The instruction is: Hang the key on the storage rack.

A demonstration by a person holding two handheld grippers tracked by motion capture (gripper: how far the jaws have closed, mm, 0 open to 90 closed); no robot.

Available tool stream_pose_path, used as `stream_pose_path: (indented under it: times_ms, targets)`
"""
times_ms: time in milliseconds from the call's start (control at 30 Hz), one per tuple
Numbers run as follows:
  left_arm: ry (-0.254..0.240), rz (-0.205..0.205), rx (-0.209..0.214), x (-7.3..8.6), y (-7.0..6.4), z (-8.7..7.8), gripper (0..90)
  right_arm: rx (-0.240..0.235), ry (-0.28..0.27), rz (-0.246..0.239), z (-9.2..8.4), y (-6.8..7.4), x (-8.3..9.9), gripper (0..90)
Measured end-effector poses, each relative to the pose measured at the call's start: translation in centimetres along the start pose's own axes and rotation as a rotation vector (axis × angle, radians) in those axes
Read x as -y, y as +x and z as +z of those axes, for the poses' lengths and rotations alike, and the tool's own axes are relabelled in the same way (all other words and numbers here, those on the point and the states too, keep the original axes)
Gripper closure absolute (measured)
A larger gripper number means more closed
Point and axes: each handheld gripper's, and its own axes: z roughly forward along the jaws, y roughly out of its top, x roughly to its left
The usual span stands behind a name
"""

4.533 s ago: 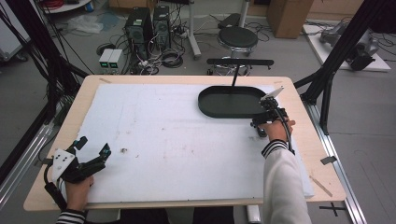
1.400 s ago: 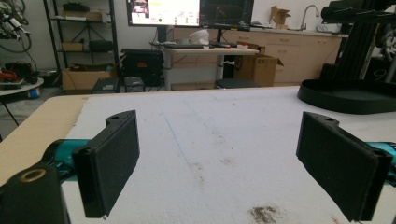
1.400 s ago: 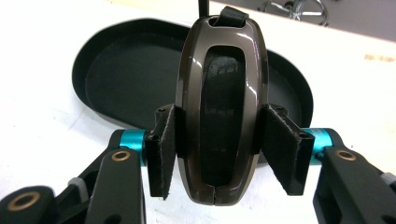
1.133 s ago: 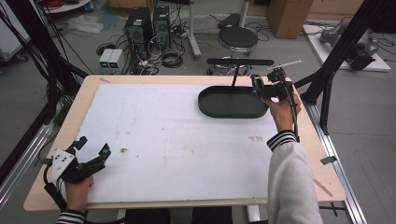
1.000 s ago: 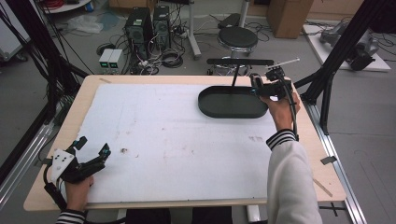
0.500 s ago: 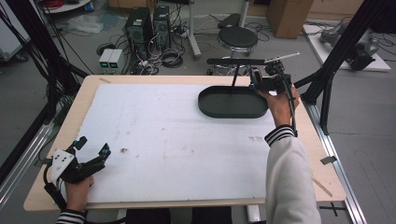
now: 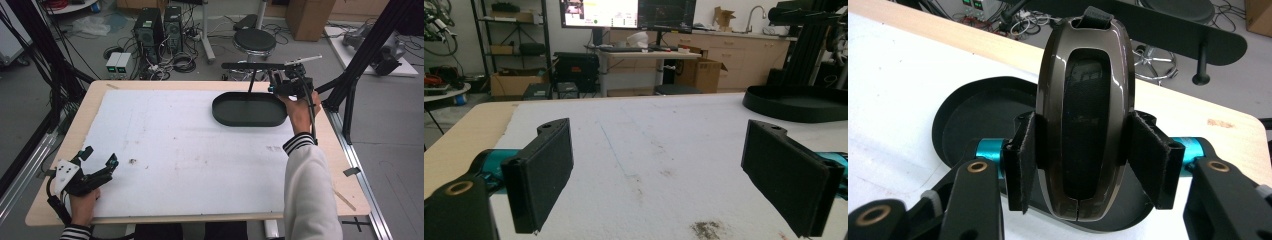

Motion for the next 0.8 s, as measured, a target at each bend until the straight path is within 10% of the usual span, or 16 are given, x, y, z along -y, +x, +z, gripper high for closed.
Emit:
stream_pose_path:
  times_ms: [800]
  targets:
    - [0.002, -0.011, -0.001, 0.0, 0.1, 0.0, 13.7, 0.066, -0.030, 0.006, 1.6, -0.5, -1.5, 48.0]
